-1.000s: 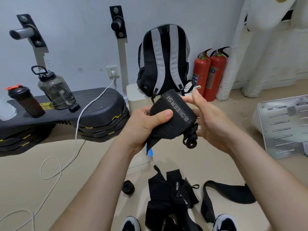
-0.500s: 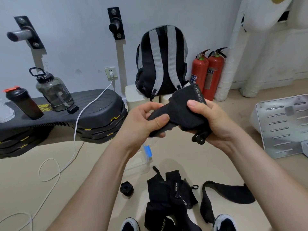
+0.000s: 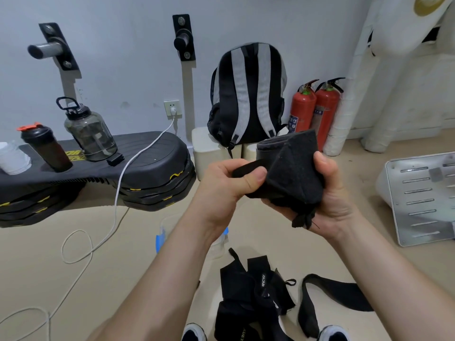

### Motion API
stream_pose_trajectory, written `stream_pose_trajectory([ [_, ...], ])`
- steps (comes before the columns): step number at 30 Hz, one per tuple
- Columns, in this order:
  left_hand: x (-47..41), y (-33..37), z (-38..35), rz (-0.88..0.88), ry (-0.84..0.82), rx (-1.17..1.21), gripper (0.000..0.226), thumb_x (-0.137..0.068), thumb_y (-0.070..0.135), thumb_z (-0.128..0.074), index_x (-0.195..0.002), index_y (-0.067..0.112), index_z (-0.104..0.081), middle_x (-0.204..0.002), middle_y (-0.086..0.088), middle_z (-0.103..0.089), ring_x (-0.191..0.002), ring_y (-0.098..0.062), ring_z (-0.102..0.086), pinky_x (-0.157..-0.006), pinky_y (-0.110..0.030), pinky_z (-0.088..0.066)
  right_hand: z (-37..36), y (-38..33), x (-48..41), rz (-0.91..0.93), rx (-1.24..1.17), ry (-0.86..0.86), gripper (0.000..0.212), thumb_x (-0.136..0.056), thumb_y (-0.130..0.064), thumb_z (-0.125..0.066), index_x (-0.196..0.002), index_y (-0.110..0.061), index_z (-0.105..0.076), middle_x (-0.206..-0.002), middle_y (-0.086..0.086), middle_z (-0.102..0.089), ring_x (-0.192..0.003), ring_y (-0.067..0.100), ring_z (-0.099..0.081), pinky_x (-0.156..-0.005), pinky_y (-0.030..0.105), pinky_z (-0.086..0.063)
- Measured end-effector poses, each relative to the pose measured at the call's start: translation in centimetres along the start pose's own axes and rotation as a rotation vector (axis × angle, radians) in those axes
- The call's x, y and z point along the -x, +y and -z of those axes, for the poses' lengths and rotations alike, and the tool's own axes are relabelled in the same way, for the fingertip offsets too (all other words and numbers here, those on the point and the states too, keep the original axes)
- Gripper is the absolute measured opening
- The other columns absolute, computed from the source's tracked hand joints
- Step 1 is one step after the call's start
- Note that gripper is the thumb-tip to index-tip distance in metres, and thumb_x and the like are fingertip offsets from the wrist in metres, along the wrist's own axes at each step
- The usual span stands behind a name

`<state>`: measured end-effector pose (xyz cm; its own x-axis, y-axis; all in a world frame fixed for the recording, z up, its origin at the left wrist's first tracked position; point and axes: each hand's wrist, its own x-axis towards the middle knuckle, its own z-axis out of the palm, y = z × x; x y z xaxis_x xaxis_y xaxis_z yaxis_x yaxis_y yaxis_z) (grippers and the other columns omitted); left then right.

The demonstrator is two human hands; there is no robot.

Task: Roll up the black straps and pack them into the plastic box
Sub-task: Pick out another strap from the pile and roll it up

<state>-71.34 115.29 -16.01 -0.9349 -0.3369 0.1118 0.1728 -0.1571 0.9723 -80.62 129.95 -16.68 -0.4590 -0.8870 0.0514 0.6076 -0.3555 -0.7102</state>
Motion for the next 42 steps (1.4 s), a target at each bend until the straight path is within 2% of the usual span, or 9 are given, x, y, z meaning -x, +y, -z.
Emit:
stream_pose_trajectory([
  [4, 0.1, 0.6, 0.6, -0.03, 0.06, 0.021, 0.011, -0.074, 0.01, -0.069, -0.08, 0.001, -0.071, -0.077, -0.012, -0.065, -0.077, -0.028, -0.061, -0.077, -0.042, -0.051, -0.3, 0.4, -0.3, -0.062, 0.401, 0.055, 0.076, -0.045, -0.078, -0.081, -0.106, -0.033, -0.078, -0.116, 0.001, -0.074, -0.103, 0.019, -0.072, -0.079, 0.034, -0.06],
  [7, 0.0, 1.2, 1.2, -0.119, 0.201, -0.193, 0.018, -0.077, 0.001, -0.076, -0.07, 0.018, -0.075, -0.088, -0.002, -0.077, -0.082, -0.02, -0.071, -0.087, -0.042, -0.057, -0.1, -0.1, -0.8, 0.049, 0.667, 0.248, 0.051, -0.072, -0.074, -0.065, -0.118, -0.052, -0.063, -0.114, -0.012, -0.072, -0.099, 0.008, -0.07, -0.08, 0.033, -0.053],
  [9, 0.0, 0.8, 1.3, -0.251, 0.271, -0.484, 0.019, -0.077, 0.007, -0.077, -0.065, 0.019, -0.071, -0.101, 0.004, -0.076, -0.088, -0.015, -0.071, -0.087, -0.038, -0.057, 0.0, -0.3, -0.9, 0.042, 0.683, 0.283, 0.042, -0.085, -0.058, -0.064, -0.124, -0.043, -0.062, -0.108, 0.0, -0.074, -0.093, 0.017, -0.071, -0.077, 0.037, -0.053],
  [12, 0.3, -0.5, 0.3, -0.551, 0.255, -0.957, 0.009, -0.069, 0.022, -0.074, -0.069, 0.013, -0.072, -0.107, 0.004, -0.074, -0.086, -0.013, -0.066, -0.076, -0.032, -0.052, -0.8, 0.0, -0.7, -0.055, 0.634, 0.279, 0.046, -0.079, -0.057, -0.071, -0.115, -0.028, -0.068, -0.102, 0.006, -0.075, -0.088, 0.026, -0.075, -0.072, 0.039, -0.059],
  [16, 0.5, -1.8, -1.0, -0.691, 0.129, -1.166, 0.014, -0.075, 0.025, -0.072, -0.076, 0.011, -0.075, -0.101, -0.005, -0.073, -0.078, -0.024, -0.069, -0.064, -0.036, -0.055, -0.8, -0.5, -0.6, -0.041, 0.769, 0.369, 0.043, -0.07, -0.044, -0.075, -0.105, -0.019, -0.067, -0.083, 0.001, -0.074, -0.07, 0.018, -0.071, -0.072, 0.043, -0.062],
  [23, 0.4, -2.1, -1.3, -0.731, 0.121, -1.183, 0.032, -0.078, 0.037, -0.064, -0.067, 0.008, -0.071, -0.087, -0.004, -0.073, -0.068, -0.021, -0.067, -0.056, -0.032, -0.053, 0.5, -1.1, -0.5, 0.02, 0.85, 0.487, 0.04, -0.08, -0.017, -0.077, -0.115, -0.022, -0.059, -0.106, 0.012, -0.066, -0.071, 0.03, -0.074, -0.06, 0.046, -0.061],
  [29, 0.7, -2.0, -1.4, -0.77, 0.048, -1.263, 0.01, -0.077, 0.001, -0.063, -0.082, 0.005, -0.07, -0.08, -0.007, -0.064, -0.063, -0.027, -0.059, -0.05, -0.039, -0.051, 1.1, -1.9, -0.3, 0.134, 0.805, 0.461, 0.035, -0.082, -0.005, -0.071, -0.107, -0.029, -0.067, -0.109, 0.014, -0.07, -0.077, 0.038, -0.074, -0.065, 0.056, -0.061],
  [33, 0.6, -1.3, -0.8, -0.812, 0.105, -1.275, 0.018, -0.081, 0.011, -0.054, -0.081, 0.009, -0.072, -0.069, -0.003, -0.065, -0.059, -0.024, -0.06, -0.047, -0.035, -0.049, 0.9, -1.5, -0.3, 0.145, 0.797, 0.408, 0.038, -0.083, -0.002, -0.069, -0.107, -0.031, -0.068, -0.11, 0.017, -0.069, -0.078, 0.041, -0.073, -0.065, 0.05, -0.061],
  [42, 0.2, -0.3, -1.0, -0.453, 0.267, -1.021, 0.009, -0.08, 0.022, -0.072, -0.081, 0.018, -0.08, -0.073, 0.005, -0.073, -0.072, -0.01, -0.061, -0.068, -0.033, -0.05, 0.6, -0.9, -0.3, 0.174, 0.84, 0.354, 0.038, -0.085, -0.001, -0.067, -0.109, -0.03, -0.066, -0.114, 0.013, -0.065, -0.084, 0.037, -0.074, -0.067, 0.049, -0.062],
])
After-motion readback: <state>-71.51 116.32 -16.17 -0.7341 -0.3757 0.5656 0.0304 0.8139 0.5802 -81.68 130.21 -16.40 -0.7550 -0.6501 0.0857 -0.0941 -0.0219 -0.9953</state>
